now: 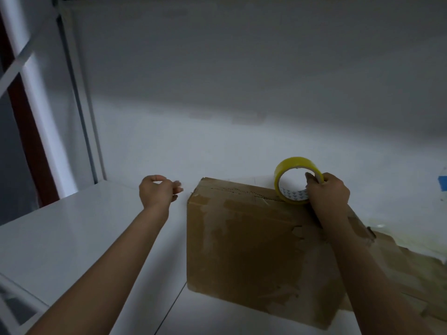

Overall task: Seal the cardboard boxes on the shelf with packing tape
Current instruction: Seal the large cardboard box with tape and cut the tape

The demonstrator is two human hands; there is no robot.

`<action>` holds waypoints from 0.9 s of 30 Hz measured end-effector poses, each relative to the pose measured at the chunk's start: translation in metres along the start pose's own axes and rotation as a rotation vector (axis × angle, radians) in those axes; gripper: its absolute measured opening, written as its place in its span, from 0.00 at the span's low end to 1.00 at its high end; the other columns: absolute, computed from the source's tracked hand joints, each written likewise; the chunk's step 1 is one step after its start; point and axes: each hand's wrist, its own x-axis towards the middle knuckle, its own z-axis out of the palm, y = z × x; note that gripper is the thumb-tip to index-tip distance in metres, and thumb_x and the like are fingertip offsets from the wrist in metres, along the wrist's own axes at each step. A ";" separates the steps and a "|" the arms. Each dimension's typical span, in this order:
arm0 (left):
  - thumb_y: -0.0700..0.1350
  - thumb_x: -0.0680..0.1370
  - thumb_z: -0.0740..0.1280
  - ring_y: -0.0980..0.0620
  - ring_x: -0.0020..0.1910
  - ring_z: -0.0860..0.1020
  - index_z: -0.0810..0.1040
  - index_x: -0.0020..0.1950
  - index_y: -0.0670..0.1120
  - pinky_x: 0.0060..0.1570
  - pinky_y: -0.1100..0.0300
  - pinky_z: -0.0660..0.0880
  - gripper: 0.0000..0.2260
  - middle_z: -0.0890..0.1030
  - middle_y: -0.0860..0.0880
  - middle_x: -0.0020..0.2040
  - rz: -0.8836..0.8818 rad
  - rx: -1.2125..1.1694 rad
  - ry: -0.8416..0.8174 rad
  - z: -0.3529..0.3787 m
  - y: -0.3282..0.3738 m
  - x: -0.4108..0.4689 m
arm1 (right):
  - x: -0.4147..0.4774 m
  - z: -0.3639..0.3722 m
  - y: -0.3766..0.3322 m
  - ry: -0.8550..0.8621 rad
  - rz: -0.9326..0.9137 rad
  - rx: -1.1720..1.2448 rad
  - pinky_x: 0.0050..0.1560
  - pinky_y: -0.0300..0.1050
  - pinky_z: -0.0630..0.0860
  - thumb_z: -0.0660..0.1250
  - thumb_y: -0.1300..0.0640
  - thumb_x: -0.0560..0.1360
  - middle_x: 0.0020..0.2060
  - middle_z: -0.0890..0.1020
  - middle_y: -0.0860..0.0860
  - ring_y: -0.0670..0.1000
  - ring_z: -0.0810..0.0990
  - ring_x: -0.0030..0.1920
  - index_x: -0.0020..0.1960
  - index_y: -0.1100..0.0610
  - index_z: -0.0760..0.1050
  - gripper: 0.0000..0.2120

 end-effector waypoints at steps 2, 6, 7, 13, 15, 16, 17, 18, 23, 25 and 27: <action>0.30 0.78 0.61 0.49 0.34 0.82 0.69 0.46 0.48 0.35 0.59 0.77 0.12 0.84 0.43 0.41 -0.024 -0.015 -0.003 0.002 -0.002 0.000 | 0.000 -0.001 0.000 0.004 0.017 0.013 0.31 0.45 0.61 0.65 0.52 0.78 0.28 0.72 0.53 0.56 0.70 0.33 0.41 0.67 0.75 0.18; 0.30 0.77 0.62 0.51 0.32 0.82 0.71 0.50 0.45 0.34 0.59 0.77 0.10 0.84 0.43 0.40 -0.089 -0.052 0.000 0.005 -0.011 -0.001 | 0.000 -0.001 0.001 0.001 0.032 0.023 0.31 0.44 0.61 0.65 0.52 0.78 0.28 0.71 0.53 0.55 0.70 0.33 0.40 0.66 0.74 0.17; 0.30 0.77 0.64 0.51 0.31 0.81 0.71 0.51 0.44 0.35 0.58 0.78 0.10 0.84 0.43 0.40 -0.103 -0.054 -0.006 0.006 -0.015 -0.002 | 0.000 -0.001 0.001 -0.004 0.035 0.026 0.31 0.44 0.61 0.65 0.52 0.78 0.28 0.71 0.52 0.55 0.70 0.33 0.39 0.65 0.73 0.17; 0.37 0.72 0.76 0.51 0.33 0.77 0.76 0.50 0.44 0.44 0.55 0.77 0.12 0.80 0.46 0.37 -0.054 0.050 -0.051 0.009 -0.038 -0.014 | -0.001 0.000 0.002 -0.032 0.043 0.056 0.37 0.46 0.66 0.65 0.51 0.78 0.33 0.78 0.57 0.59 0.75 0.37 0.42 0.66 0.76 0.17; 0.39 0.74 0.74 0.50 0.33 0.75 0.78 0.47 0.44 0.38 0.58 0.74 0.06 0.80 0.47 0.37 0.028 0.132 -0.029 0.010 -0.044 -0.018 | 0.000 0.000 0.002 -0.032 0.039 0.059 0.39 0.47 0.70 0.65 0.51 0.78 0.36 0.80 0.60 0.60 0.77 0.39 0.42 0.66 0.77 0.17; 0.39 0.75 0.72 0.49 0.33 0.75 0.79 0.46 0.44 0.36 0.59 0.72 0.03 0.80 0.47 0.38 0.098 0.192 -0.027 0.010 -0.046 -0.020 | -0.001 0.000 0.002 -0.030 0.038 0.059 0.40 0.49 0.71 0.65 0.51 0.78 0.37 0.81 0.60 0.61 0.78 0.40 0.42 0.66 0.77 0.17; 0.39 0.76 0.70 0.49 0.34 0.75 0.79 0.45 0.44 0.36 0.60 0.71 0.01 0.81 0.47 0.38 0.180 0.256 -0.034 0.008 -0.048 -0.020 | 0.000 0.000 0.001 -0.028 0.039 0.061 0.41 0.49 0.71 0.65 0.51 0.78 0.37 0.81 0.60 0.61 0.78 0.40 0.42 0.66 0.77 0.17; 0.39 0.76 0.68 0.49 0.33 0.75 0.80 0.44 0.44 0.36 0.60 0.71 0.02 0.82 0.47 0.38 0.259 0.316 -0.045 0.007 -0.049 -0.019 | 0.000 0.001 0.001 -0.028 0.043 0.064 0.41 0.49 0.71 0.65 0.51 0.78 0.37 0.81 0.60 0.61 0.78 0.40 0.42 0.66 0.77 0.17; 0.34 0.77 0.64 0.51 0.27 0.73 0.80 0.40 0.48 0.33 0.61 0.69 0.11 0.80 0.49 0.31 0.443 0.522 -0.119 0.003 -0.059 -0.007 | -0.002 0.000 0.000 -0.038 0.052 0.062 0.43 0.49 0.73 0.65 0.51 0.77 0.39 0.82 0.59 0.60 0.78 0.41 0.43 0.65 0.77 0.16; 0.33 0.77 0.63 0.52 0.26 0.73 0.79 0.42 0.47 0.31 0.63 0.68 0.11 0.79 0.52 0.30 0.490 0.618 -0.154 0.003 -0.059 -0.005 | -0.002 -0.001 -0.001 -0.043 0.068 0.073 0.43 0.49 0.73 0.65 0.51 0.77 0.39 0.82 0.59 0.59 0.78 0.42 0.43 0.64 0.78 0.16; 0.33 0.77 0.62 0.52 0.26 0.72 0.79 0.43 0.46 0.30 0.64 0.67 0.11 0.78 0.54 0.28 0.512 0.707 -0.187 0.002 -0.056 -0.002 | -0.002 -0.001 -0.002 -0.047 0.074 0.070 0.42 0.48 0.72 0.65 0.51 0.77 0.39 0.82 0.58 0.59 0.78 0.42 0.44 0.64 0.78 0.16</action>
